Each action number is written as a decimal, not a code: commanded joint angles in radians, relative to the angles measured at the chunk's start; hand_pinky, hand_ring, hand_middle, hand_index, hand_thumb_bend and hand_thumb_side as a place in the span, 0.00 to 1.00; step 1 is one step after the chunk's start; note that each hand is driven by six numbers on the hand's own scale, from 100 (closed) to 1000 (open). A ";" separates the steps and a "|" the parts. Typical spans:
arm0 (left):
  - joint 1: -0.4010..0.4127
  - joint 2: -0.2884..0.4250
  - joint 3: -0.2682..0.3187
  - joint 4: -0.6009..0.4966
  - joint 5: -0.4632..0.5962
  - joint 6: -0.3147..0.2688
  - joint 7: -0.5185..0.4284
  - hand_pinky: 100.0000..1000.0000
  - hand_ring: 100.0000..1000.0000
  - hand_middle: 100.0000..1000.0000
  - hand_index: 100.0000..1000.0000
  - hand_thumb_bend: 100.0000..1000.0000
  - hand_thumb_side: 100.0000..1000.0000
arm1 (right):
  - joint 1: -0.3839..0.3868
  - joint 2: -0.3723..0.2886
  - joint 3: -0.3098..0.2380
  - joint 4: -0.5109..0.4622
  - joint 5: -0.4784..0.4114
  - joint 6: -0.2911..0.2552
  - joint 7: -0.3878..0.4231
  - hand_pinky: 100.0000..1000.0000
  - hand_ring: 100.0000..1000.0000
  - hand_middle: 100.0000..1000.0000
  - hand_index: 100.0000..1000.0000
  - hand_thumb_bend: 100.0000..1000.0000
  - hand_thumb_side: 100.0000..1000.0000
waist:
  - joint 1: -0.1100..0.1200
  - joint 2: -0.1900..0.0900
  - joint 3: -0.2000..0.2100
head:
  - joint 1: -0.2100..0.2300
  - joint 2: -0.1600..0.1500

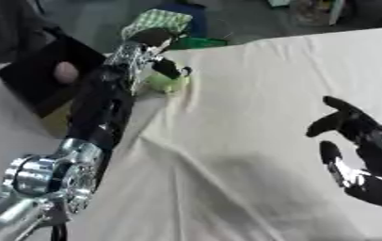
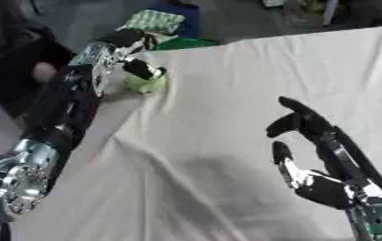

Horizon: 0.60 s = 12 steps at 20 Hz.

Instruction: Pick up objects on the table and place them in the box.

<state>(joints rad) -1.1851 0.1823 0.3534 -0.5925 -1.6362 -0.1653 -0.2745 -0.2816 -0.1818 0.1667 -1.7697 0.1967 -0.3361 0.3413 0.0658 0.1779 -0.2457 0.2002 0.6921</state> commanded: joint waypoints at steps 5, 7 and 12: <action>-0.003 0.018 0.031 0.010 -0.054 0.014 -0.051 0.77 0.69 0.69 0.88 0.34 0.40 | -0.012 -0.005 -0.003 -0.012 -0.005 -0.003 0.004 0.80 0.62 0.59 1.00 0.00 0.41 | -0.005 -0.012 0.000 | 0.004 -0.012; 0.003 0.021 0.033 0.022 -0.066 0.007 -0.066 0.76 0.68 0.69 0.87 0.31 0.31 | -0.012 -0.004 -0.004 -0.012 -0.005 -0.003 0.004 0.80 0.62 0.59 1.00 0.00 0.41 | -0.005 -0.012 0.000 | 0.003 -0.013; 0.010 0.029 0.043 0.030 -0.083 -0.013 -0.055 0.71 0.57 0.55 0.75 0.03 0.19 | -0.013 -0.004 -0.005 -0.012 -0.005 -0.004 0.005 0.80 0.62 0.59 1.00 0.00 0.41 | -0.005 -0.012 0.000 | 0.003 -0.016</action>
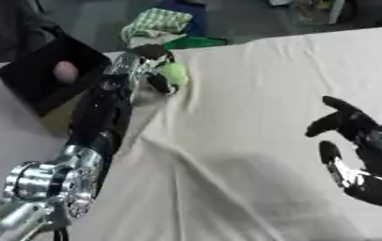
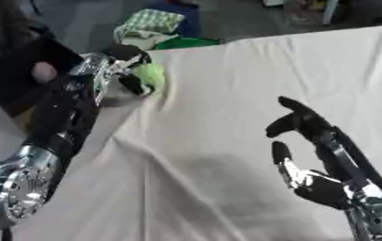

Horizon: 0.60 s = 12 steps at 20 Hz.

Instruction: Pick up objects on the table and place them in the box.

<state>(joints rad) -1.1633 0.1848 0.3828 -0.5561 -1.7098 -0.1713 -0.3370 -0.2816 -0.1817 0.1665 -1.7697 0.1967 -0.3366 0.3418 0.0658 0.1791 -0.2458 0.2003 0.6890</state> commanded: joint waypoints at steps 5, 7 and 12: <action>-0.021 0.034 0.036 -0.052 0.013 -0.032 0.068 0.66 0.45 0.40 0.63 0.00 0.16 | -0.013 -0.005 -0.005 -0.011 -0.006 -0.004 0.005 0.80 0.62 0.59 1.00 0.00 0.41 | -0.006 -0.015 0.001 | 0.004 -0.014; -0.036 0.045 0.046 -0.077 0.036 -0.048 0.077 0.65 0.43 0.38 0.62 0.00 0.16 | -0.014 -0.005 -0.005 -0.011 -0.006 -0.004 0.006 0.80 0.62 0.59 1.00 0.00 0.41 | -0.006 -0.016 0.002 | 0.005 -0.014; -0.090 0.114 0.081 -0.168 0.108 -0.073 0.050 0.66 0.42 0.37 0.61 0.00 0.16 | -0.011 -0.008 -0.007 -0.010 -0.005 -0.004 0.004 0.80 0.63 0.59 1.00 0.00 0.41 | -0.004 -0.021 0.006 | 0.004 -0.012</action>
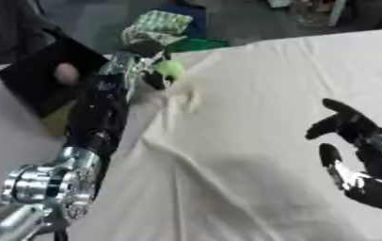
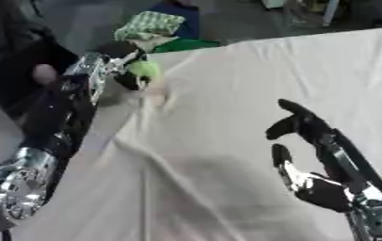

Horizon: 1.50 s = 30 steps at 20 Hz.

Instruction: Pick up objects on the table and place them in the box.

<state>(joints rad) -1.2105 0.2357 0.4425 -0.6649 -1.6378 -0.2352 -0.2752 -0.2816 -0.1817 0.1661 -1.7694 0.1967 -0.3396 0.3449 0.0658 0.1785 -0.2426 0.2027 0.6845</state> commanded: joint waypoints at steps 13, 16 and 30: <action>0.023 0.317 0.113 -0.103 0.092 0.115 -0.118 0.66 0.44 0.39 0.63 0.00 0.16 | 0.000 -0.023 -0.015 -0.008 0.000 -0.001 -0.007 0.80 0.63 0.59 1.00 0.00 0.41 | 0.004 -0.038 0.036 | -0.026 -0.003; 0.066 0.329 0.118 -0.047 0.081 0.149 -0.097 0.66 0.44 0.40 0.64 0.00 0.16 | -0.002 -0.023 -0.015 -0.009 0.001 -0.002 -0.007 0.80 0.63 0.59 1.00 0.00 0.41 | 0.002 -0.036 0.038 | -0.030 -0.008; 0.135 0.317 -0.035 0.194 0.225 0.143 0.132 0.83 0.78 0.83 0.91 0.17 0.47 | -0.008 -0.021 -0.017 -0.011 0.004 -0.004 -0.009 0.80 0.63 0.59 1.00 0.00 0.41 | -0.005 -0.017 0.031 | -0.023 -0.013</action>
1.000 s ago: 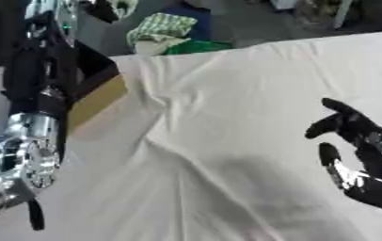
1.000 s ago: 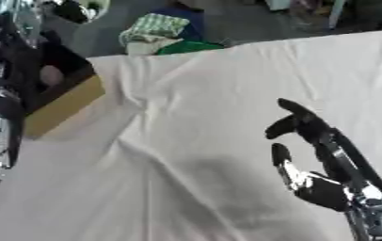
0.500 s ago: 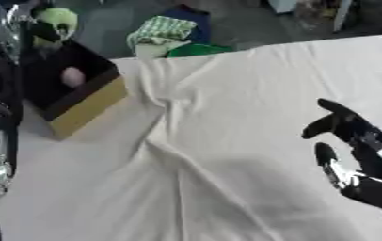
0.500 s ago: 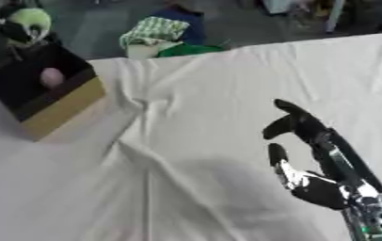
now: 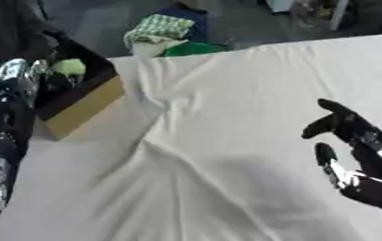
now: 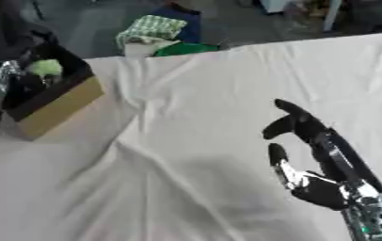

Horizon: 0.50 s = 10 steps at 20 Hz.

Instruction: Pick up objects on the table and place them in the box.

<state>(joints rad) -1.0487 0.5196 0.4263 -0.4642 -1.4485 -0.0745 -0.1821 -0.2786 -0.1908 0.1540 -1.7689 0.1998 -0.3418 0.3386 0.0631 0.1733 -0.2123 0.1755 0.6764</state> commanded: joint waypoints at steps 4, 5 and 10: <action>-0.043 0.038 -0.024 -0.084 0.102 -0.079 0.078 0.85 0.79 0.84 0.91 0.13 0.57 | -0.011 -0.011 -0.005 -0.011 0.001 -0.002 -0.002 0.80 0.63 0.59 1.00 0.00 0.41 | -0.002 -0.013 0.002 | 0.005 -0.004; -0.049 0.041 -0.023 -0.111 0.120 -0.097 0.075 0.86 0.79 0.84 0.91 0.12 0.58 | -0.011 -0.011 -0.005 -0.011 0.001 -0.002 -0.002 0.80 0.63 0.59 1.00 0.00 0.41 | -0.002 -0.013 0.002 | 0.005 -0.004; -0.055 0.044 -0.023 -0.254 0.209 -0.186 0.057 0.87 0.79 0.86 0.93 0.04 0.55 | -0.009 -0.010 -0.006 -0.011 0.001 -0.001 -0.002 0.80 0.63 0.59 1.00 0.00 0.41 | -0.001 -0.014 0.006 | 0.005 -0.004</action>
<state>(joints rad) -1.0762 0.5216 0.4048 -0.6672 -1.2629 -0.2389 -0.1242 -0.2783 -0.1908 0.1539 -1.7689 0.2004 -0.3422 0.3382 0.0641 0.1740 -0.2079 0.1782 0.6764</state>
